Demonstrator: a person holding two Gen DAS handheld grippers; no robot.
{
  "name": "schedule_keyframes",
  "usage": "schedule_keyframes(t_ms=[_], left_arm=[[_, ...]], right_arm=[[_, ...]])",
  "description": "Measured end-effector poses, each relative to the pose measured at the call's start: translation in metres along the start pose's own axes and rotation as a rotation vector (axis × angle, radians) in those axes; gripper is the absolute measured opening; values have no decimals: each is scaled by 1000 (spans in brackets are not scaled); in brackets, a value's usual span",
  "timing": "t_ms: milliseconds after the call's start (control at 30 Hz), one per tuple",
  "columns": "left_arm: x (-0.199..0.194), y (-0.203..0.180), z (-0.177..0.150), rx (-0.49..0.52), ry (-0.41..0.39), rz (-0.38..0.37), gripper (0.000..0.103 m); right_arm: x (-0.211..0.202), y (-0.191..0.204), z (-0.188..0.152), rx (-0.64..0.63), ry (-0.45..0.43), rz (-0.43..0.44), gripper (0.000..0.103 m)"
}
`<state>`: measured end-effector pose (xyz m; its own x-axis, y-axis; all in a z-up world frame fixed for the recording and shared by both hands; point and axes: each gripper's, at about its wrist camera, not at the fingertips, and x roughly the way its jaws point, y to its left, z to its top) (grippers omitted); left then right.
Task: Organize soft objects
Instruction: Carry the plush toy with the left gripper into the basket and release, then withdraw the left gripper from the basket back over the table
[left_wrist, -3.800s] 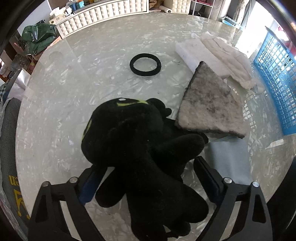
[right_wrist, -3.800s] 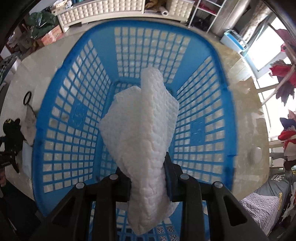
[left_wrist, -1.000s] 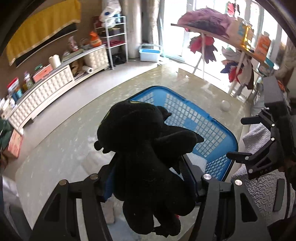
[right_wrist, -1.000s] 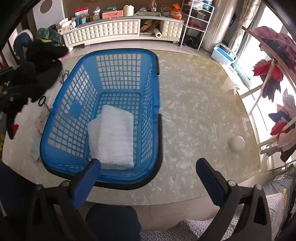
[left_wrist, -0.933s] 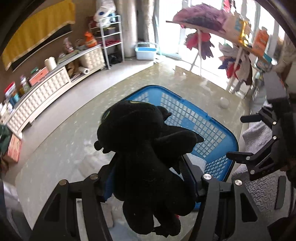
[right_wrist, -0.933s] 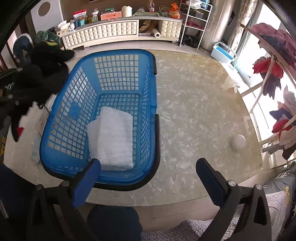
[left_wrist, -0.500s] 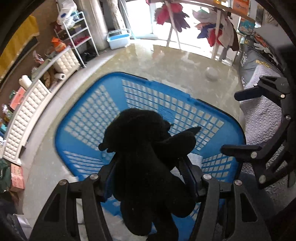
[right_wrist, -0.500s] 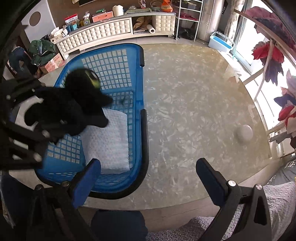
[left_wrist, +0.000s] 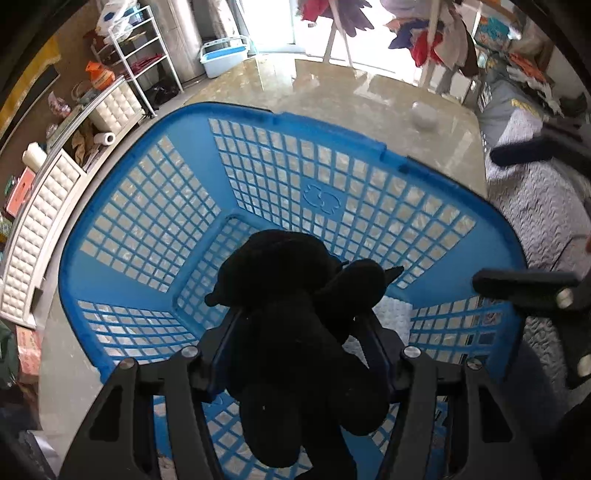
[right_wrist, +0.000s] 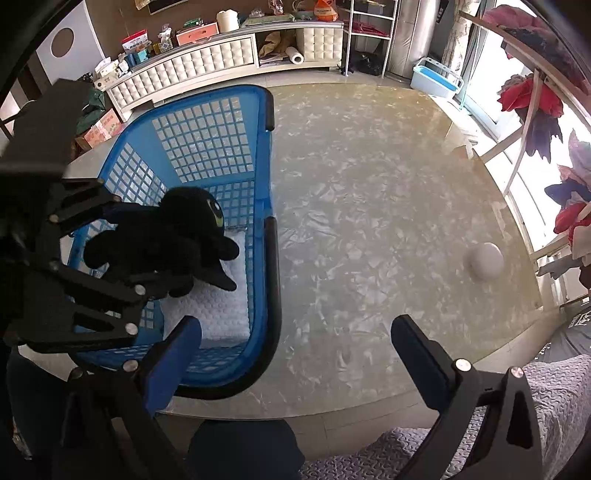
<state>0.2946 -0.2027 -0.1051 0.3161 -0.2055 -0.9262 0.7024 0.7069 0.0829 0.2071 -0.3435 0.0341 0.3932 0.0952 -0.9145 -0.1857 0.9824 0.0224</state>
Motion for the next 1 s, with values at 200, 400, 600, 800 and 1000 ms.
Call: schedule_keyframes(t_ms=[200,400,600,800,1000], left_arm=[[-2,-6,2,-13,-20,8,63],[-26,0,0,-16,-106,21,83],[-74,9,-10,-74,-169,25,83],[-118,18,-44,-192,-212,12,83],[-154,31,-85,-297,-258,88,83]], right_arm=[[-4,-4,-6,26,-9,-17,103],[-14,4,-10,18,-25,-42,103],[-36,20,-12,19,-73,-43,103],[-57,43,-18,4,-125,-24,103],[-70,74,-17,-35,-176,6,103]])
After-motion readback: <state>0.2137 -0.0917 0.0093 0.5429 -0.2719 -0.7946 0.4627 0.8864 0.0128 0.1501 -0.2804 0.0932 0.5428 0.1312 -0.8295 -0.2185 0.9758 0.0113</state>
